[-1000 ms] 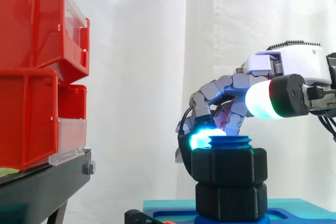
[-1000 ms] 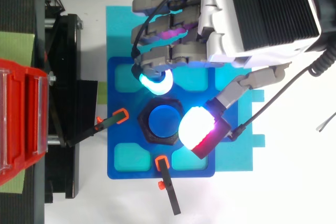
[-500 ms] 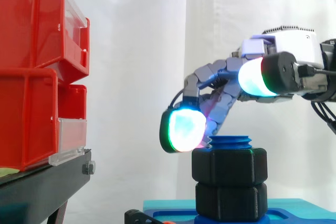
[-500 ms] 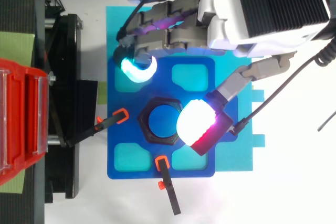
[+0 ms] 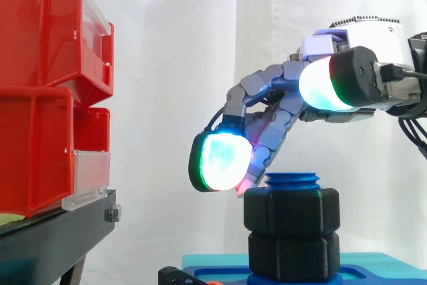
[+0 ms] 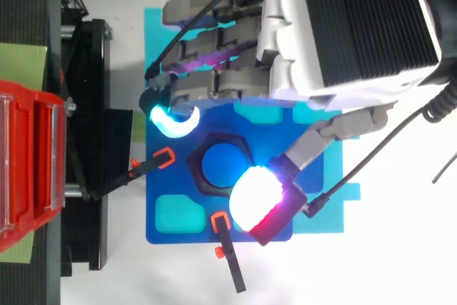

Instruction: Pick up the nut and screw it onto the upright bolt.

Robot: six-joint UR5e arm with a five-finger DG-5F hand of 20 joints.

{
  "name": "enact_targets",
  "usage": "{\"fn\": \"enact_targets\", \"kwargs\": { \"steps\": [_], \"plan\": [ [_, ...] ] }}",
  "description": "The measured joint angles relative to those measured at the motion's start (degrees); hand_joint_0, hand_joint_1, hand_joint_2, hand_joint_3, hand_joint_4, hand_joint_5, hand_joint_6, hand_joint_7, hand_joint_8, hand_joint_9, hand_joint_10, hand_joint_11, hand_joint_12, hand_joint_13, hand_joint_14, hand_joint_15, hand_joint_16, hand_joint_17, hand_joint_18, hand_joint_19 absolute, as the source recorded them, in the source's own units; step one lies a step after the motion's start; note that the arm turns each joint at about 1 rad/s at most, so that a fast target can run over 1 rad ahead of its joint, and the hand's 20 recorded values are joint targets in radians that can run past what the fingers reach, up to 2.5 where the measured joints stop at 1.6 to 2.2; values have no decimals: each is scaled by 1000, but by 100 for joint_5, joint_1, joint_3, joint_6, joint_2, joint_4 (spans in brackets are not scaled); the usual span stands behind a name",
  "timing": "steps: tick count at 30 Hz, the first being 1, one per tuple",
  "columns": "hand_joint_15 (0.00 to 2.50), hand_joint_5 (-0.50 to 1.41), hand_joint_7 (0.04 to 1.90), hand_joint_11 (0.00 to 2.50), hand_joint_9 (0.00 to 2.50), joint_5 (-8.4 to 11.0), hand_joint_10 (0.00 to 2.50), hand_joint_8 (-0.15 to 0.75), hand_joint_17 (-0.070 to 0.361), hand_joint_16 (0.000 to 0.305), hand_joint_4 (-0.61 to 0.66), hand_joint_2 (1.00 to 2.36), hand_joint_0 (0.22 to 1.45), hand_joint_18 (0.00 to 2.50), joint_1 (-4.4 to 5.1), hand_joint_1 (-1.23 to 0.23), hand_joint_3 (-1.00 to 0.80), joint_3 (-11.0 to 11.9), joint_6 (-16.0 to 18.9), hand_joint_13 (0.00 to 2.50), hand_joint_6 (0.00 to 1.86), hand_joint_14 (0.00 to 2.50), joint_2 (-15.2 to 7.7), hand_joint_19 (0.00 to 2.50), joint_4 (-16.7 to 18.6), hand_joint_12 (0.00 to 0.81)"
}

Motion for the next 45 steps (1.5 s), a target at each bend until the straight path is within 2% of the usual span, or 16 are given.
{"fn": "enact_targets", "kwargs": {
  "steps": [9, 21, 29, 39, 45],
  "plan": [
    [0, -128, 767, 0, 863, 218, 0, 269, 76, 34, 224, 1000, 502, 248, 192, -240, -500, 2, 7, 566, 502, 0, -2, 0, 22, 284],
    [0, -127, 784, 0, 867, 323, 0, 272, 77, 34, 227, 1000, 504, 263, 351, -238, -500, -40, 5, 578, 503, 0, -3, 0, 116, 286],
    [0, -124, 794, 0, 872, 414, 0, 273, 76, 34, 228, 1000, 508, 270, 379, -237, -500, -299, 20, 583, 503, 0, -4, 0, 355, 289],
    [0, -118, 834, 0, 881, 434, 0, 277, 76, 34, 233, 1000, 509, 284, 386, -240, -500, -330, 27, 596, 503, 0, -3, 0, 427, 290],
    [0, -106, 919, 0, 887, 433, 0, 284, 75, 33, 248, 1000, 511, 296, 372, -242, -500, -332, 25, 616, 503, 0, -3, 0, 426, 290]
  ]
}}
